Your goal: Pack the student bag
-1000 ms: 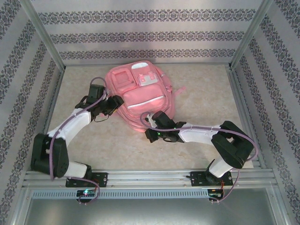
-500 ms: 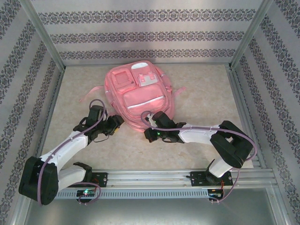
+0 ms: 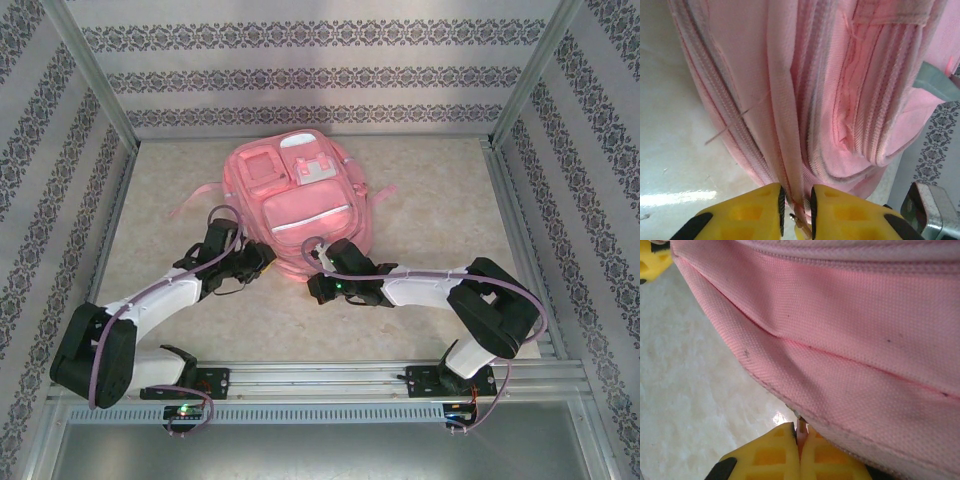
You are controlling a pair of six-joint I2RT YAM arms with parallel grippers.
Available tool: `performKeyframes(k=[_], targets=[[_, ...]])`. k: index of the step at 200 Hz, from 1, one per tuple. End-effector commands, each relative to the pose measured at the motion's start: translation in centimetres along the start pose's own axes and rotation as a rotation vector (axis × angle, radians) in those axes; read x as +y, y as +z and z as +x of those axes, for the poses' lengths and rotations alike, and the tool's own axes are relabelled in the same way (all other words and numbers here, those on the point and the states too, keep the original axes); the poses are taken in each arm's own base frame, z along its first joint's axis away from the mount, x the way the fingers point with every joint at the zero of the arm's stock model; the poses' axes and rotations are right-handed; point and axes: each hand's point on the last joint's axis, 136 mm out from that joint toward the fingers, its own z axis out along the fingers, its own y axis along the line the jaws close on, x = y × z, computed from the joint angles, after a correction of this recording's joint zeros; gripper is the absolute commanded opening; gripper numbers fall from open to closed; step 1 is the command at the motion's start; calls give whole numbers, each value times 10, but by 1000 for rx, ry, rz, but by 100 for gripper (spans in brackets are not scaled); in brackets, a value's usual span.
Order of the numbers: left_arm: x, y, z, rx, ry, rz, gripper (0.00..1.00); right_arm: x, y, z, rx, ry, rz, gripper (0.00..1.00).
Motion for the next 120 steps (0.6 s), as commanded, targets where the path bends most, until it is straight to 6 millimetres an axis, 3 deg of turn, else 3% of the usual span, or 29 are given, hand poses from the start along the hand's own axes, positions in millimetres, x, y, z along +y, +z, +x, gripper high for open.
performKeyframes(k=[1, 43, 120], targets=[[-27, 0, -6, -20, 30, 77, 15, -2, 4, 11, 31, 24, -18, 0], [-19, -1, -9, -38, 24, 47, 3, -10, -3, 12, 26, 27, 22, 0], [-8, -12, -24, -81, 11, 3, 0, -48, -29, 23, 18, 94, 147, 0]])
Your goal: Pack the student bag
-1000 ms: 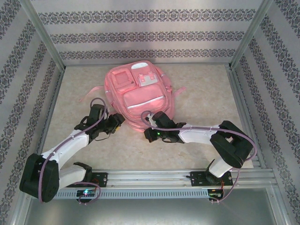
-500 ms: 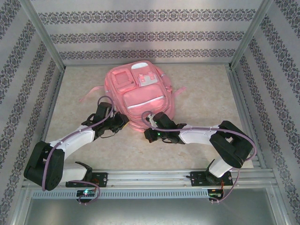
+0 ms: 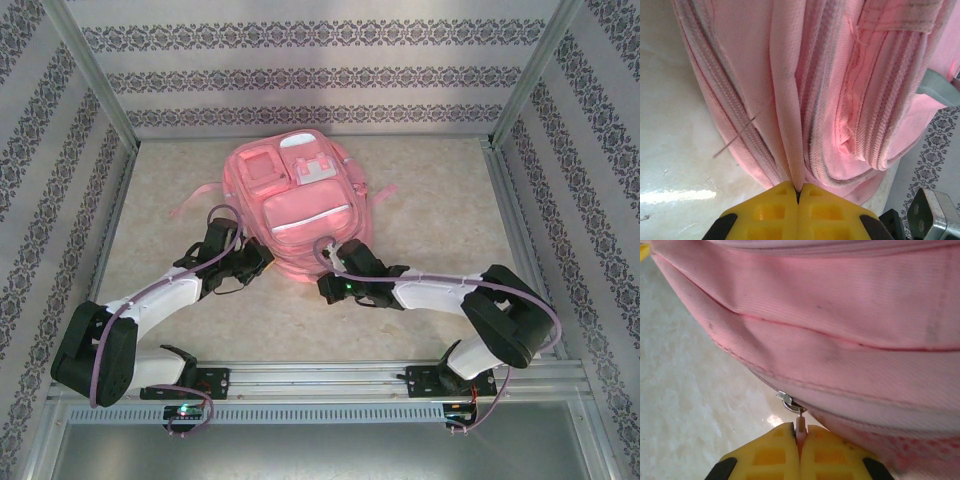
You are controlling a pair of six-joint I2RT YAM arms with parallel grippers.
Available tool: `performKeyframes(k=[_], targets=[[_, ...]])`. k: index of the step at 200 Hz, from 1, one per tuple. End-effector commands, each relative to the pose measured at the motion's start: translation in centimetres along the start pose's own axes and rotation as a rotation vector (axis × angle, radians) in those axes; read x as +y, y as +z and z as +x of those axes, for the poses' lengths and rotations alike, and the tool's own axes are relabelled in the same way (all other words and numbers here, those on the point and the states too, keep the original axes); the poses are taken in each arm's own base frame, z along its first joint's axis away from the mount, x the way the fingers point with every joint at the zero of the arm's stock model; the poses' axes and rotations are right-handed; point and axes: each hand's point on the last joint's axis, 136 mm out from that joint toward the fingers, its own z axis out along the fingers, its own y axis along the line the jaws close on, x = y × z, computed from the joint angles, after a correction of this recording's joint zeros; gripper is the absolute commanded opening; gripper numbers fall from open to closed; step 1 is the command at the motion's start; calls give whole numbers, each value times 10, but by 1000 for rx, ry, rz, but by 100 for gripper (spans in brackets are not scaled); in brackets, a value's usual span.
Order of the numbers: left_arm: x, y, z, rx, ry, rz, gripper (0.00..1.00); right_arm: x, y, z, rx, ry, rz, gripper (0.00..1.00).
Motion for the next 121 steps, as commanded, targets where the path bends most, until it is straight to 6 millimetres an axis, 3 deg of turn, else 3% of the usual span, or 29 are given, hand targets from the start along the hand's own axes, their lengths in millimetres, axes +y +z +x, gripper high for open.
performKeyframes(k=[1, 71, 121], targets=[[-12, -12, -21, -75, 25, 13, 0, -27, -8, 18, 42, 53, 101, 0], [-7, -25, -34, -99, 35, -37, 0, -47, -30, 14, 74, 2, 237, 0], [-1, -38, -44, -128, 47, -91, 0, -37, -33, 17, 151, -77, 209, 0]])
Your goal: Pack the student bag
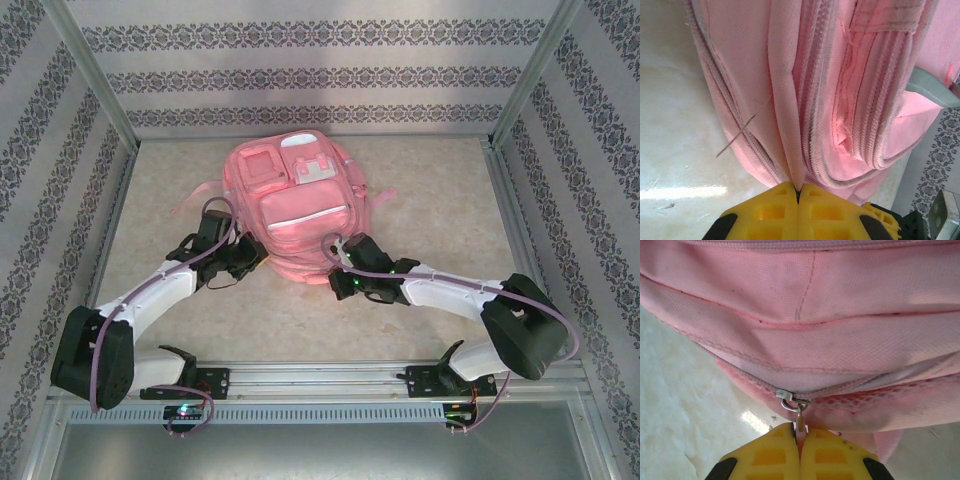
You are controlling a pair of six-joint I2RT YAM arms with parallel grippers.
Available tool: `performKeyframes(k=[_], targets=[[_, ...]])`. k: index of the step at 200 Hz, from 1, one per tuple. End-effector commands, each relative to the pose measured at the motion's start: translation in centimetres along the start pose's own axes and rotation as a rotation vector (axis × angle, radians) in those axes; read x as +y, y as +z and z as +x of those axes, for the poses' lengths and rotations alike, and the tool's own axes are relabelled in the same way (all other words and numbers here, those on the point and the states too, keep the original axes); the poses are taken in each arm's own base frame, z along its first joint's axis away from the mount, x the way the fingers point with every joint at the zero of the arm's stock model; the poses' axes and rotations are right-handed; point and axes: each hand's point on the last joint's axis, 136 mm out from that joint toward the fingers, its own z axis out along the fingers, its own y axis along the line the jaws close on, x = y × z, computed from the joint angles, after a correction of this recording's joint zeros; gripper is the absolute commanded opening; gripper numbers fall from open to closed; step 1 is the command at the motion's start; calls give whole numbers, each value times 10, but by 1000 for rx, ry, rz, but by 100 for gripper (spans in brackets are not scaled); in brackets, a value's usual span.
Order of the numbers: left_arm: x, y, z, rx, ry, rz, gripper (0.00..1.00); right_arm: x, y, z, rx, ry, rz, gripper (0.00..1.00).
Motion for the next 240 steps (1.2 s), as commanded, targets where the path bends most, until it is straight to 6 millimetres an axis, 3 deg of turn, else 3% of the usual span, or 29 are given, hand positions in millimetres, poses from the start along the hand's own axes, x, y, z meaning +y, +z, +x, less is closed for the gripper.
performKeyframes(k=[1, 50, 87, 119, 151, 202, 240], targets=[[3, -20, -31, -129, 16, -43, 0, -17, -4, 24, 117, -38, 69, 0], [13, -36, -47, -166, 85, -162, 0, 44, 13, 9, 120, -149, -126, 0], [9, -42, -46, -138, 74, -187, 31, 72, 31, -15, 107, -131, -199, 0], [11, -38, -28, -96, -12, -123, 37, 80, 41, -21, 124, -114, -224, 0], [6, -32, -8, -47, 18, -109, 42, 82, 47, -23, 121, -86, -231, 0], [8, -21, 0, -13, 2, -126, 47, 77, 50, -20, 118, -69, -216, 0], [22, -29, 3, -18, -28, -198, 49, 73, 50, -18, 114, -65, -198, 0]])
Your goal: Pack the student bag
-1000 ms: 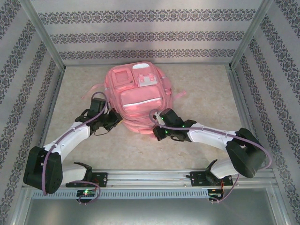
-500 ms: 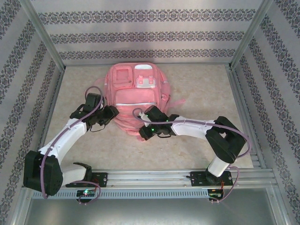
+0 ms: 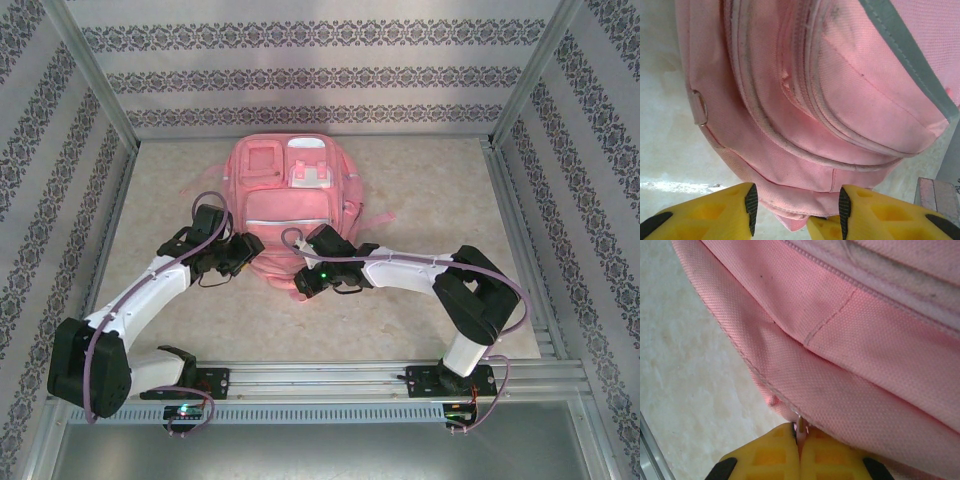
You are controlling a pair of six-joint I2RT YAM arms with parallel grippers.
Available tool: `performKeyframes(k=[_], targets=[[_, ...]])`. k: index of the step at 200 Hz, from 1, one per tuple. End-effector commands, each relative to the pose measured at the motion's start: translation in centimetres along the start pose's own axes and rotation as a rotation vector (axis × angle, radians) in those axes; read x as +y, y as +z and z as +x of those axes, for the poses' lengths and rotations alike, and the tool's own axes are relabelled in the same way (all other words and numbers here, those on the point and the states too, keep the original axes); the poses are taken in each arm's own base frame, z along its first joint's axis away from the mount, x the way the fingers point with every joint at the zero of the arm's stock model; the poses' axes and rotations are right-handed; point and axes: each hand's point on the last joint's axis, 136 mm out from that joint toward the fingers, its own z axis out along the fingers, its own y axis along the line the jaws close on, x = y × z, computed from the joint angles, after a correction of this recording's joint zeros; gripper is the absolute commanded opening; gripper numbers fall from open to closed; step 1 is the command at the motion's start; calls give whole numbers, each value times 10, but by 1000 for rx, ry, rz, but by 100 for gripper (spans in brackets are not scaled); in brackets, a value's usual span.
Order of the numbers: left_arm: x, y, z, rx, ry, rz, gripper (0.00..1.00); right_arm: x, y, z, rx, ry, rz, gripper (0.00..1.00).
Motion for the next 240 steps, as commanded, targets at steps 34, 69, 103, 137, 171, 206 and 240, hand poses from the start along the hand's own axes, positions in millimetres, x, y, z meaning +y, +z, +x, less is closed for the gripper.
performKeyframes(k=[34, 69, 103, 137, 171, 206, 240], targets=[[22, -7, 10, 3, -75, -93, 48, -2, 4, -4, -35, 12, 14, 0], [21, 5, 7, 3, -82, -87, 47, -1, 5, -5, -34, 17, 7, 0], [16, 25, -1, 20, -69, -93, 44, -1, 6, -5, -35, 25, 6, 0], [14, 27, -9, -6, -44, -109, 32, -5, 2, -1, -30, 18, 30, 0], [23, 26, -10, -18, -56, -124, 15, -17, -5, 12, -19, 13, 87, 0], [29, 19, -17, -41, -72, -122, 7, -32, -15, 24, -9, 3, 151, 0], [34, 11, -24, -58, -61, -137, 7, -49, -27, 31, -10, 16, 205, 0]])
